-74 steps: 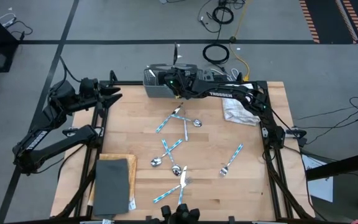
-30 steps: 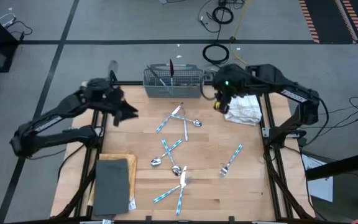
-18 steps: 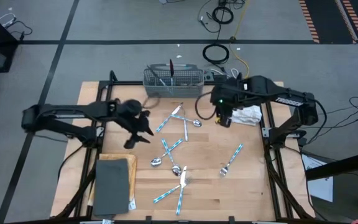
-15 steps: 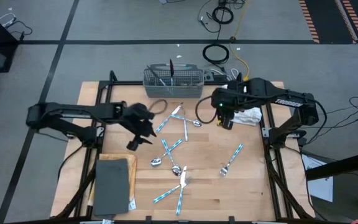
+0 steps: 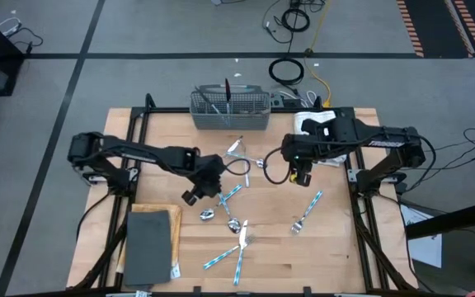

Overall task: Sort silverware
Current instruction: Put the blue spoon into the gray silverware rack

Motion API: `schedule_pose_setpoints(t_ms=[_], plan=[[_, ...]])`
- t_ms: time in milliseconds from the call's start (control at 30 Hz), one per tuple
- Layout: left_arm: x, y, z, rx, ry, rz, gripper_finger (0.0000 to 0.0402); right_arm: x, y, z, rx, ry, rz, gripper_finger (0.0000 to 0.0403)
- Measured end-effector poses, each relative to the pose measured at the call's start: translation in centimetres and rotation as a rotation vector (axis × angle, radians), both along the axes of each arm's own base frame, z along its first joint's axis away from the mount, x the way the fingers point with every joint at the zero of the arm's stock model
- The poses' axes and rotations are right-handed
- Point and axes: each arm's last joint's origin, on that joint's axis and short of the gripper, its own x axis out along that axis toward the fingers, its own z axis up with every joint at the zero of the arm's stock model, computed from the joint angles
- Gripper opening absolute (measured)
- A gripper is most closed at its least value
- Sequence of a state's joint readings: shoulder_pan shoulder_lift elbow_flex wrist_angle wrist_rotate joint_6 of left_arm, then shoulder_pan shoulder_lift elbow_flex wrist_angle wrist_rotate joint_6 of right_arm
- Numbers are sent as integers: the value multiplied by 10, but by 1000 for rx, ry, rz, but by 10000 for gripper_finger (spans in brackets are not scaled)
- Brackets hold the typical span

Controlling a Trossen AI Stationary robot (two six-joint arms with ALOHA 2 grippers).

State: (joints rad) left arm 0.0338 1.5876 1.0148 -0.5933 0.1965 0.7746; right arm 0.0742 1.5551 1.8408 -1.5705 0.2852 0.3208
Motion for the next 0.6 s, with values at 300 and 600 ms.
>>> schedule_pose_setpoints(t_ms=[300, 600], plan=[[21, 0, -27, 25, 56, 4, 183, -1, 15, 0, 14, -11, 15, 137], [27, -10, -42, 81, 68, -89, 183, -2, 22, 0, 19, -16, 26, 137]])
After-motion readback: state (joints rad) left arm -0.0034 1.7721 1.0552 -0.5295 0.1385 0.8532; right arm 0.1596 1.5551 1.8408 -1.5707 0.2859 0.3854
